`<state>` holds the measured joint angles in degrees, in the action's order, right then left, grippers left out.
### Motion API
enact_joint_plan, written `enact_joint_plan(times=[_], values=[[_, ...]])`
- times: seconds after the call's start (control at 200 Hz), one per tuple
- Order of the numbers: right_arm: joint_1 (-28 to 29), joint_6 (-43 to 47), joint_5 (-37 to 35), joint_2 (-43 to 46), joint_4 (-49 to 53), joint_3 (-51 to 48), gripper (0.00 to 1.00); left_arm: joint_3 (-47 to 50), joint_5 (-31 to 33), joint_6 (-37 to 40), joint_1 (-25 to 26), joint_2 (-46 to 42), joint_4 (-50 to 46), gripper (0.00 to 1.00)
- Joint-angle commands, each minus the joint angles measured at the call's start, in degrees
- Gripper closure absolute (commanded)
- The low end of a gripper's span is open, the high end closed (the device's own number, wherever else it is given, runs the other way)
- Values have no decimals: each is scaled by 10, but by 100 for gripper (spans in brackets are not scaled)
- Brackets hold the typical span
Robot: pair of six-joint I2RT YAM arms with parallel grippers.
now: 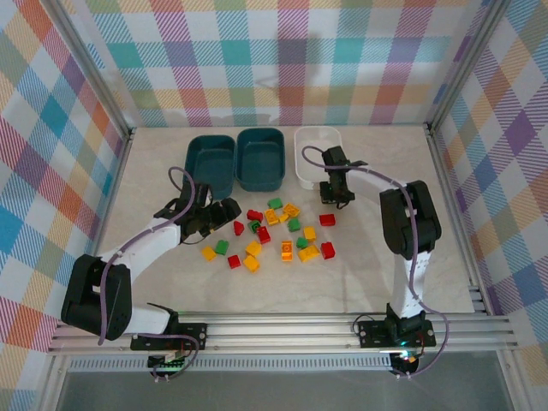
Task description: Sort the legos into containers by color
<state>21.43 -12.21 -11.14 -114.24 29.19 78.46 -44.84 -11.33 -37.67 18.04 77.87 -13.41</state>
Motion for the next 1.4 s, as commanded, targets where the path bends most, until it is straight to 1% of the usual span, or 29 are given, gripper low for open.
enact_joint_plan(times=[0.0,0.085,0.12,0.23,0.3,0.405,0.495,0.615,0.67,0.765,0.795,0.845,0.88,0.96,1.05,1.205,1.335,1.395], values=[[19,-13,-4,72,2,-38,71,-6,9,11,8,-14,-15,19],[27,-25,-1,119,-1,-56,71,-3,19,11,9,-16,-20,19],[27,-29,-4,131,-2,-55,71,-3,23,11,9,-16,-43,19],[27,-20,-17,132,-6,-7,71,0,34,10,9,-13,-59,20],[23,-8,-21,90,-1,51,71,-2,35,8,9,-11,-67,20],[12,2,-16,-8,32,167,71,-3,33,-1,9,-7,-78,20],[9,14,-23,-63,36,236,71,-4,57,-15,9,-10,-102,20],[0,7,6,-126,73,324,70,-7,100,-31,7,-19,-149,20],[-4,6,13,-152,89,359,69,-2,110,-38,5,-24,-160,20],[-8,6,20,-175,110,393,63,18,112,-65,3,-36,-165,21],[-9,6,25,-178,113,399,58,26,111,-75,3,-41,-163,22],[-9,7,27,-178,118,408,46,42,110,-90,3,-52,-158,22],[-9,7,25,-173,121,410,44,49,109,-97,2,-60,-154,22],[-9,5,22,-143,105,389,42,61,113,-107,2,-77,-155,22],[-7,-10,22,-87,80,333,41,68,115,-109,2,-94,-156,22],[17,-55,21,45,-9,142,42,84,115,-110,3,-96,-154,23],[39,-128,8,127,-30,-4,43,89,122,-112,3,-92,-152,26],[49,-154,1,159,-38,-65,40,85,127,-112,3,-98,-146,26]])
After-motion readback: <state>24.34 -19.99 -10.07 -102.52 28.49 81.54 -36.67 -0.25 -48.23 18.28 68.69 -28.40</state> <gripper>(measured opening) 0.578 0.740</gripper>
